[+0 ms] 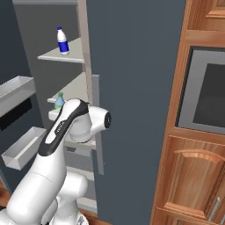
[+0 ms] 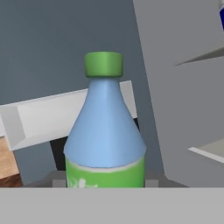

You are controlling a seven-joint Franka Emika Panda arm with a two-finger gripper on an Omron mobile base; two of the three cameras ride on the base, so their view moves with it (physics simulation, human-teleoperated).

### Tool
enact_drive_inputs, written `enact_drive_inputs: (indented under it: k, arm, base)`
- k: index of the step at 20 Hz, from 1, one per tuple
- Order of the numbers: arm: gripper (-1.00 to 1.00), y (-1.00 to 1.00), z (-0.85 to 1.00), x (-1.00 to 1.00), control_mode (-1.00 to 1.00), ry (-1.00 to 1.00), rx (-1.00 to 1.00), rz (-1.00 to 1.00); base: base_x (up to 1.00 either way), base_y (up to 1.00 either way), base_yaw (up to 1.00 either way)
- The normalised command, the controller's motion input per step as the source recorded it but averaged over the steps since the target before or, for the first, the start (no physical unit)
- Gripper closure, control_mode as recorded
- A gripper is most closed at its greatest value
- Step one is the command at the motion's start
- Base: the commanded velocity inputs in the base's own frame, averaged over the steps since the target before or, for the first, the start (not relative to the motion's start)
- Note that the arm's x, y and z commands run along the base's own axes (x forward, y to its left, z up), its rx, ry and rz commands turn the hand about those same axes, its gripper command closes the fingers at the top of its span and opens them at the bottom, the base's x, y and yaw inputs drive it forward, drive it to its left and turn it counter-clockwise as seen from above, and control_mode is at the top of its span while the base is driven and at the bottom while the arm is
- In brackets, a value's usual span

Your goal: Take the bottled waters from the counter and place them in the freezer to freeze. Close the freezer door after placing the bottles.

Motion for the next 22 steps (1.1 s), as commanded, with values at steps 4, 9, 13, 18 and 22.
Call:
enact_drive_inputs:
  k: [4, 9, 13, 18, 22]
  arm:
    - [1.0, 0.0, 0.0, 0.0, 1.0, 0.0, 0.0, 0.0]
    - [1.0, 0.0, 0.0, 0.0, 1.0, 0.0, 0.0, 0.0]
    - [1.0, 0.0, 0.0, 0.0, 1.0, 0.0, 0.0, 0.0]
    - [1.0, 0.0, 0.0, 0.0, 1.0, 0.0, 0.0, 0.0]
    - [1.0, 0.0, 0.0, 0.0, 1.0, 0.0, 0.0, 0.0]
  base:
    - [0.21, 0.16, 0.0]
    - [0.24, 0.21, 0.0]
    - [0.28, 0.21, 0.0]
    - [0.46, 0.14, 0.0]
    - [0.49, 0.17, 0.0]
